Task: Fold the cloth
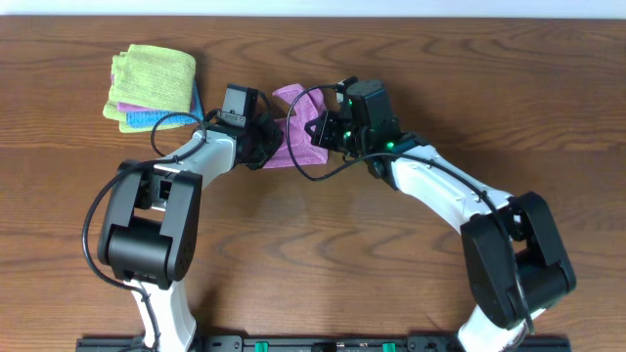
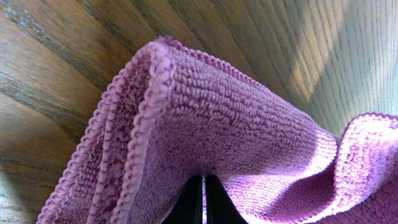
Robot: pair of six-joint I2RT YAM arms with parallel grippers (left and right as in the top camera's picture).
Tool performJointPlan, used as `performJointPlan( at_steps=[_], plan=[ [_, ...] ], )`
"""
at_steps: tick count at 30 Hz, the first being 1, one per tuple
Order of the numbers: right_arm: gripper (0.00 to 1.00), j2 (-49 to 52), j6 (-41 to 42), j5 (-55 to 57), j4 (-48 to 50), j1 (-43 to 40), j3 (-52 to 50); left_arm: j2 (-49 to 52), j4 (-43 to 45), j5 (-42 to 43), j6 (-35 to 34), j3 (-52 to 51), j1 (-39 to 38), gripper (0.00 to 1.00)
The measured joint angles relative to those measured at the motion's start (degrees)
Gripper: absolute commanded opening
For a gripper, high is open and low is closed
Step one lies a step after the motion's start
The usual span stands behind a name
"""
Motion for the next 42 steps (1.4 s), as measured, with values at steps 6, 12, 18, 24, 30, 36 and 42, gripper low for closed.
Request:
performJointPlan(
  at_steps=[6,12,18,24,30,36,42],
  plan=[
    [0.01,0.0,-0.2,-0.9,-0.2,1.0,0.0,0.0,-0.4,1.0,1.2,0.3,0.5,0.06],
    [0.01,0.0,-1.3,-1.7,-0.4,1.2,0.0,-0.5,-3.0,1.6,4.2,2.0,3.0,0.06],
    [0.01,0.0,-2.6,-1.9,-1.2,2.2,0.0,-2.3,-9.3,1.7,7.7,5.6,5.6,0.06],
    [0.01,0.0,-3.1,-2.0,-0.3,2.4,0.0,-5.6,-12.3,0.8,10.7,7.4,6.9,0.06],
    [0.01,0.0,-3.3,-1.4,0.3,4.6,0.0,-9.2,-13.8,-1.2,12.2,8.0,8.9,0.06],
    [0.01,0.0,-3.3,0.7,0.3,5.5,0.0,-11.4,-16.5,-2.0,13.6,8.0,10.3,0.06],
    [0.01,1.2,-3.8,1.8,-2.7,5.5,2.8,-11.5,-18.4,-2.4,14.3,8.0,10.4,0.06]
  ],
)
